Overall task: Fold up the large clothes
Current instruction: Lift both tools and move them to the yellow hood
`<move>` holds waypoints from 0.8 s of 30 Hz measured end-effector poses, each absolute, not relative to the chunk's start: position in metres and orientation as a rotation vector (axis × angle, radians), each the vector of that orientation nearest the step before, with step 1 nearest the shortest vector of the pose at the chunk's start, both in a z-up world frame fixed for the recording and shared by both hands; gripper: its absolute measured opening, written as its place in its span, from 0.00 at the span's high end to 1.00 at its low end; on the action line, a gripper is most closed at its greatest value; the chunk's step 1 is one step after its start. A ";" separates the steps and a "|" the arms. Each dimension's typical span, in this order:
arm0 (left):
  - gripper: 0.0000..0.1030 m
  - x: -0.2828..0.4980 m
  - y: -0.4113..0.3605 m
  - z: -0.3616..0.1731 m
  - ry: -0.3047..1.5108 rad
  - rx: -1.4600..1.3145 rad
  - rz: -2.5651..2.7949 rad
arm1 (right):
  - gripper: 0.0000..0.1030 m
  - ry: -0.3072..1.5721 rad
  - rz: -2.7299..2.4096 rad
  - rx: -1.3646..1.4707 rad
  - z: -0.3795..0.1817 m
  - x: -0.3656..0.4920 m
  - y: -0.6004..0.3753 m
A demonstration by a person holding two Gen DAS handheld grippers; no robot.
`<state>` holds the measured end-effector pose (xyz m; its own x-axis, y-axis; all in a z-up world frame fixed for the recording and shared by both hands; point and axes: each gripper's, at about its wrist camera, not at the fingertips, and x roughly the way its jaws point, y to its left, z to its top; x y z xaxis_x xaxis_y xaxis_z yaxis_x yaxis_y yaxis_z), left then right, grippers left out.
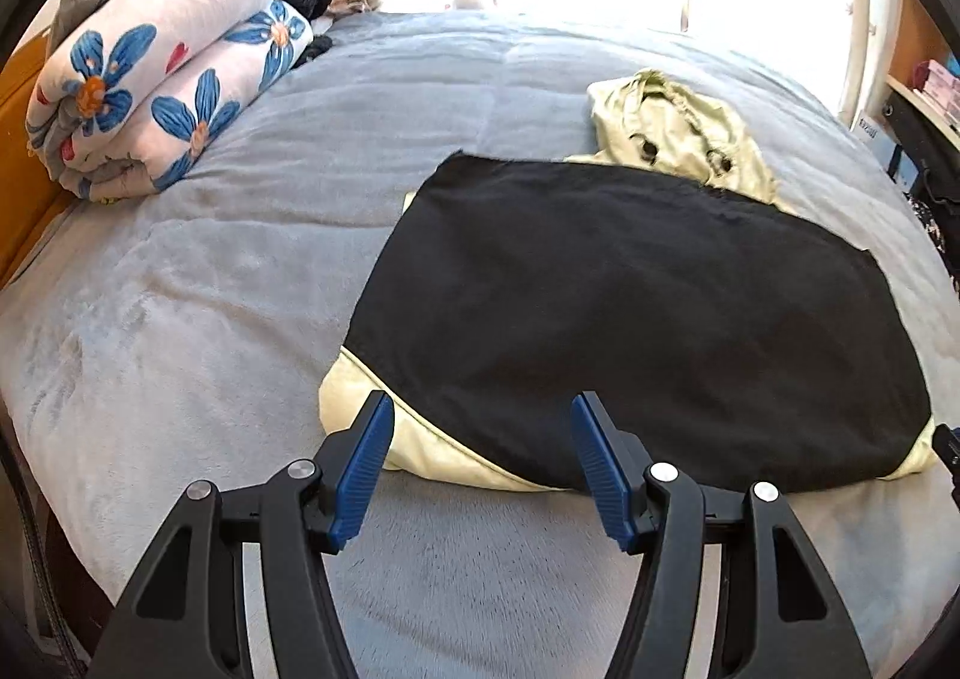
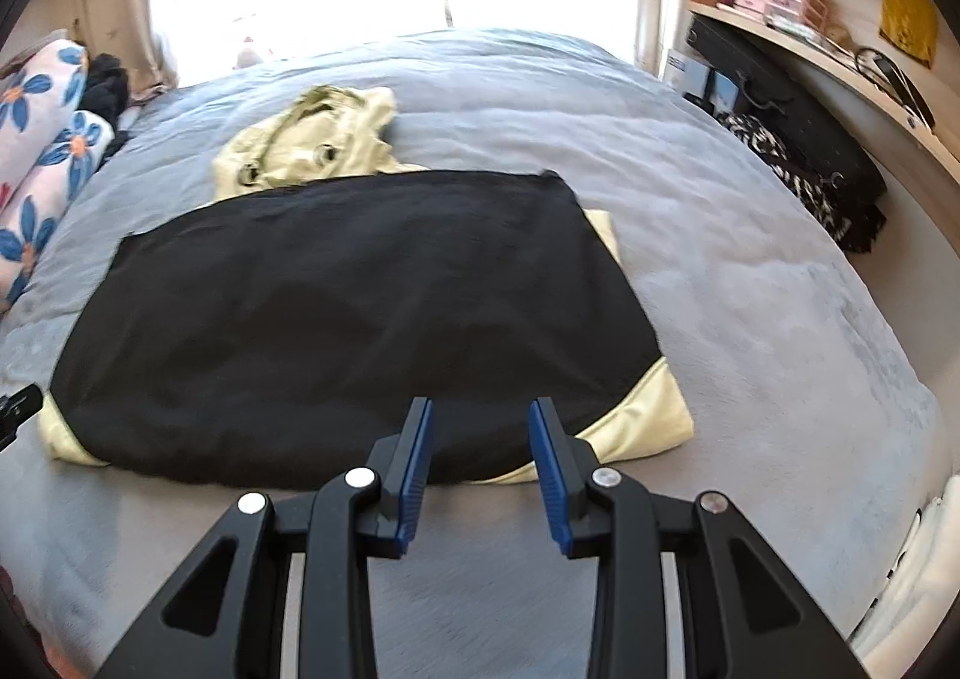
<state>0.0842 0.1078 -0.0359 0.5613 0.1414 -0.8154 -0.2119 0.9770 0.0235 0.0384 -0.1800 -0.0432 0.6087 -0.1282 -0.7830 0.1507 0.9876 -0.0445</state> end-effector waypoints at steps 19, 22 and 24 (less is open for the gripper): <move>0.41 0.143 0.085 0.051 0.823 0.021 0.098 | 0.68 0.773 0.034 -0.036 0.044 0.098 -0.143; 0.40 0.176 0.081 0.064 0.809 0.062 0.072 | 0.68 0.765 0.047 -0.039 0.060 0.130 -0.149; 0.39 0.198 0.079 0.070 0.805 0.087 0.071 | 0.68 0.764 0.043 -0.054 0.066 0.153 -0.153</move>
